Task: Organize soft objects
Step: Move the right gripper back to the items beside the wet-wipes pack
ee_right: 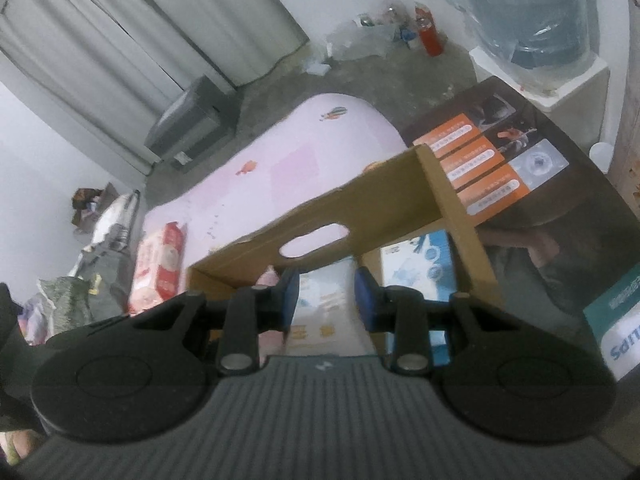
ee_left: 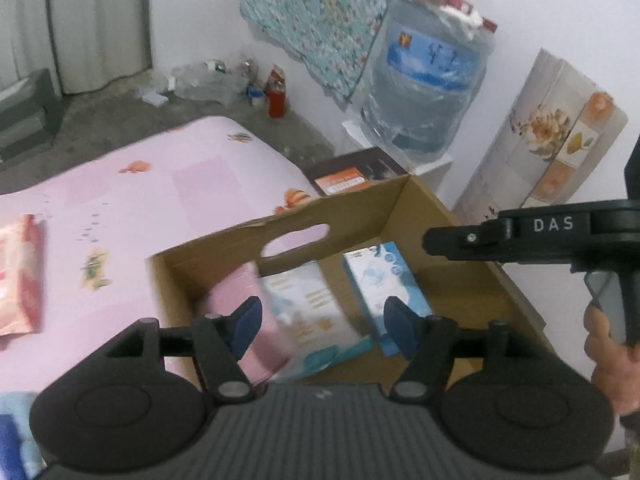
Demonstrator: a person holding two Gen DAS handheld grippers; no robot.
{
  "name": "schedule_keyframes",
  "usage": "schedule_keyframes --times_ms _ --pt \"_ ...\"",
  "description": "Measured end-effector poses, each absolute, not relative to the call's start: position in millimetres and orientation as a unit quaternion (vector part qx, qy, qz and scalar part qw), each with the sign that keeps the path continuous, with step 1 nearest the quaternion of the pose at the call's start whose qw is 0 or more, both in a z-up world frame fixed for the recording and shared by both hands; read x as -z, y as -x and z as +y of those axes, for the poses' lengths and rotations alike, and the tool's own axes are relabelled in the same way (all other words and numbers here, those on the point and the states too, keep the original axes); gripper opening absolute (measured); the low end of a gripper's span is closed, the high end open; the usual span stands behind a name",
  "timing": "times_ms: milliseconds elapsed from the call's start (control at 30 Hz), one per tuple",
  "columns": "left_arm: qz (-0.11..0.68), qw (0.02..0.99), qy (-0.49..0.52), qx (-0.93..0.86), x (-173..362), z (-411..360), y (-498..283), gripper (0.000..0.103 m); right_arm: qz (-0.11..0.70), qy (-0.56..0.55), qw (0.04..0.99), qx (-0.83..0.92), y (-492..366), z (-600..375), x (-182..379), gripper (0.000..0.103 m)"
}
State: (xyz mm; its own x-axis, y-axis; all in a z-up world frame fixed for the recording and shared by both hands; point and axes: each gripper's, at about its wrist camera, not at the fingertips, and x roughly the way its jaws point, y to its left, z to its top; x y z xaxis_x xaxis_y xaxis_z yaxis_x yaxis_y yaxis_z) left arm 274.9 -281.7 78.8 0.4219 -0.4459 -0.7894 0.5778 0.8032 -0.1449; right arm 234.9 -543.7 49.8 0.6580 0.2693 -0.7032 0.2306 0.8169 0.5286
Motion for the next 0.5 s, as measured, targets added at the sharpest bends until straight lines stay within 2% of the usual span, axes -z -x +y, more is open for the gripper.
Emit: schedule_keyframes --times_ms 267,500 --pt "0.402 0.883 -0.055 0.235 -123.9 -159.1 -232.0 0.073 0.407 -0.319 0.851 -0.091 -211.5 -492.1 -72.9 0.034" --pt "0.360 0.925 0.011 0.120 -148.0 -31.4 -194.0 0.075 0.408 -0.304 0.841 -0.183 -222.6 -412.4 -102.4 0.039"
